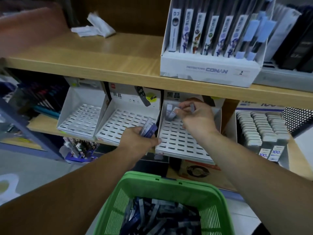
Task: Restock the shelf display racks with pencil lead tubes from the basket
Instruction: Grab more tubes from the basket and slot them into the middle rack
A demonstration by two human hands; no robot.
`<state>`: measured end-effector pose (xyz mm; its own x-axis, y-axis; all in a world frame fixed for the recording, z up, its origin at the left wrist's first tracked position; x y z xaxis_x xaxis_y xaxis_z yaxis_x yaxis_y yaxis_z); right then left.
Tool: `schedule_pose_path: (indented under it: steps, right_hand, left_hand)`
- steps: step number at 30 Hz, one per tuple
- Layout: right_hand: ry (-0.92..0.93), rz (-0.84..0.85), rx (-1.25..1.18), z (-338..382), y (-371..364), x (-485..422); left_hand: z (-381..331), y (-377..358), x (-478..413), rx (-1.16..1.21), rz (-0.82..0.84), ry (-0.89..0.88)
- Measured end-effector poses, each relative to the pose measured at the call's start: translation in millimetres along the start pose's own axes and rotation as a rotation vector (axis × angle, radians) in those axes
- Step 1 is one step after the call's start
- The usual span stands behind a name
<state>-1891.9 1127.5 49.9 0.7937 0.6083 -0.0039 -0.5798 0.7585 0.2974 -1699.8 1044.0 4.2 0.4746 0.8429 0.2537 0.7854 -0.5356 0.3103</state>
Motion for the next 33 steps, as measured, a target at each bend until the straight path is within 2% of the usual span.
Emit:
schedule_pose_path:
  steps: [8, 14, 17, 19, 20, 22, 24, 26, 33]
  right_hand:
    - [0.138, 0.083, 0.144, 2, -15, 0]
    - [0.201, 0.053, 0.326, -4, -17, 0]
    - [0.209, 0.043, 0.405, -3, -13, 1]
    - [0.218, 0.041, 0.339, 6, -10, 4]
    - [0.193, 0.059, 0.244, 13, -8, 6]
    - [0.067, 0.218, 0.042, 24, -11, 15]
    - [-0.019, 0.424, 0.003, 30, -16, 30]
    - [-0.034, 0.514, 0.029, 32, -18, 40]
    - [-0.148, 0.437, 0.037, 18, -7, 39]
  left_hand:
    - [5, -10, -6, -0.012, -0.026, 0.018]
    - [-3, -6, -2, 0.03, -0.006, 0.026]
    - [-12, -3, -2, 0.058, 0.047, 0.018]
    - [-17, -5, 1, 0.046, 0.1, 0.004]
    - [-19, -6, 3, 0.032, 0.125, -0.007]
    - [-25, -9, 6, 0.009, 0.167, -0.028]
    - [-28, -11, 10, -0.006, 0.203, -0.042]
    - [-31, -12, 13, -0.013, 0.227, -0.052]
    - [-39, -16, 20, 0.016, 0.281, -0.065]
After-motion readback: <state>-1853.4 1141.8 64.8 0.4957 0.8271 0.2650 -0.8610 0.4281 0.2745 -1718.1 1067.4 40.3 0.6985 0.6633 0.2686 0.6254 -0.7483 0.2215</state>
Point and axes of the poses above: each hand's wrist, its own x-axis away from the middle knuckle, its own y-axis out of the back of the hand, z = x × y, the point moved 6 cm from there along -x, towards the middle knuckle, and after that the axes turned 1 degree about -y, right-handed, at the moved point
